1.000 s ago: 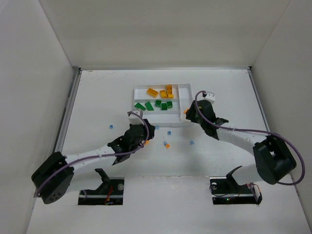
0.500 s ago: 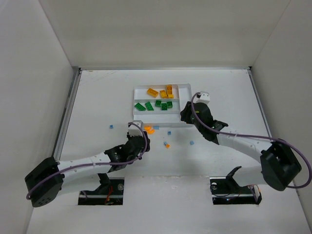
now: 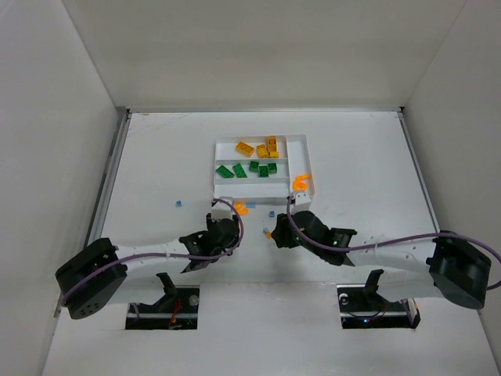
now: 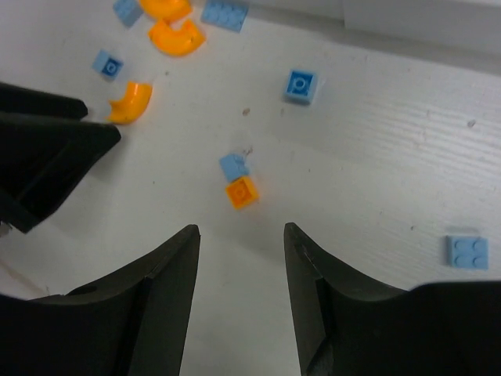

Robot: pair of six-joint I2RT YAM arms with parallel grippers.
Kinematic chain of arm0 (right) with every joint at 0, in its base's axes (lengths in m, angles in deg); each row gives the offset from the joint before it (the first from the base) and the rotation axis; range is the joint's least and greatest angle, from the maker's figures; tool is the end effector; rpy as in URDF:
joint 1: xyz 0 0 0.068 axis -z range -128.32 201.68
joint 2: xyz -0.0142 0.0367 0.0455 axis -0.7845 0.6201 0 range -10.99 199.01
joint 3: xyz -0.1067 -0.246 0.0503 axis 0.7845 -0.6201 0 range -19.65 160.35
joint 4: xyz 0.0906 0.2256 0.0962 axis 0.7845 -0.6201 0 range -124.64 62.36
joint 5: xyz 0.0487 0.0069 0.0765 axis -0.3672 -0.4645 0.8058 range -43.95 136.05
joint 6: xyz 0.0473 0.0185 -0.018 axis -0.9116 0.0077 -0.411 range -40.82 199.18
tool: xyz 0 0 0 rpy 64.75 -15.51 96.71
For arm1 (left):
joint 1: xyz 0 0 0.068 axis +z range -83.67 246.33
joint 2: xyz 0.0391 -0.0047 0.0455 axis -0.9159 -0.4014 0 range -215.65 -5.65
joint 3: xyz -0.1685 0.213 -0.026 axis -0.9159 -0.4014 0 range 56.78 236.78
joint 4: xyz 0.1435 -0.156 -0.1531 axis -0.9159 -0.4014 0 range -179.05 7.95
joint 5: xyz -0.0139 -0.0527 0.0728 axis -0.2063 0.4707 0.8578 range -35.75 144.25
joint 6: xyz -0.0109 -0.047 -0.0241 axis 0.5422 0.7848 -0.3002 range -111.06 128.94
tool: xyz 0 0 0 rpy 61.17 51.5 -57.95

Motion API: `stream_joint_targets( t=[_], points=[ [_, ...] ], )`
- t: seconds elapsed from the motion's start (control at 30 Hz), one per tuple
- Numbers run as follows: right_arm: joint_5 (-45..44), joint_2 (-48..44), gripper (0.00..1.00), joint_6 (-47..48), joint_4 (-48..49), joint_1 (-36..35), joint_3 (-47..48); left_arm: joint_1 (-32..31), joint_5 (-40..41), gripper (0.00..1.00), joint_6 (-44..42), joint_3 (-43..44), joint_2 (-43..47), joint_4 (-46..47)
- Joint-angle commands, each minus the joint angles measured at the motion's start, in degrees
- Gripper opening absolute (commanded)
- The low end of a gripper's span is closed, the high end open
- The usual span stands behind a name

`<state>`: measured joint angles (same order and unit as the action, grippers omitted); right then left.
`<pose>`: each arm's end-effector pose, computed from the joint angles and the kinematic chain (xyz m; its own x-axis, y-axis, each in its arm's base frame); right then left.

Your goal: Sort the legos into containers by color

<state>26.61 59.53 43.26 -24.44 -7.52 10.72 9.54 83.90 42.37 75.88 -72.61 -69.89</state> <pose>0.1351 0.2034 0.1857 -0.6445 -0.0008 -0.7646 -0.3651 0.8789 0.3069 0.1302 -0.1667 0.1538 -0.5461 -0.0400 -0.8368 0.2473 0.9467 -0.2066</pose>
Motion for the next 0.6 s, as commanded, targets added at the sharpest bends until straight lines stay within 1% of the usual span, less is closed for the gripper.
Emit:
stream_joint_targets(
  t=[0.0,0.17,0.27,0.57],
  points=[
    [0.98,0.14,0.53,-2.92,1.01,-0.96,-1.01,1.12,-0.47,0.43,-1.87,1.82,-1.24,1.90],
    [2.56,2.77,0.53,-3.28,2.95,-1.31,-1.46,1.91,-1.69,0.43,-3.19,3.40,-4.75,2.95],
    [3.71,5.40,0.56,-1.97,2.95,-2.27,-0.05,2.61,-2.75,0.42,-4.16,4.46,-6.43,3.22],
    [3.18,10.69,0.55,-0.55,2.60,-3.77,2.32,3.58,-4.51,0.31,-4.87,4.46,-7.40,4.45]
  ],
)
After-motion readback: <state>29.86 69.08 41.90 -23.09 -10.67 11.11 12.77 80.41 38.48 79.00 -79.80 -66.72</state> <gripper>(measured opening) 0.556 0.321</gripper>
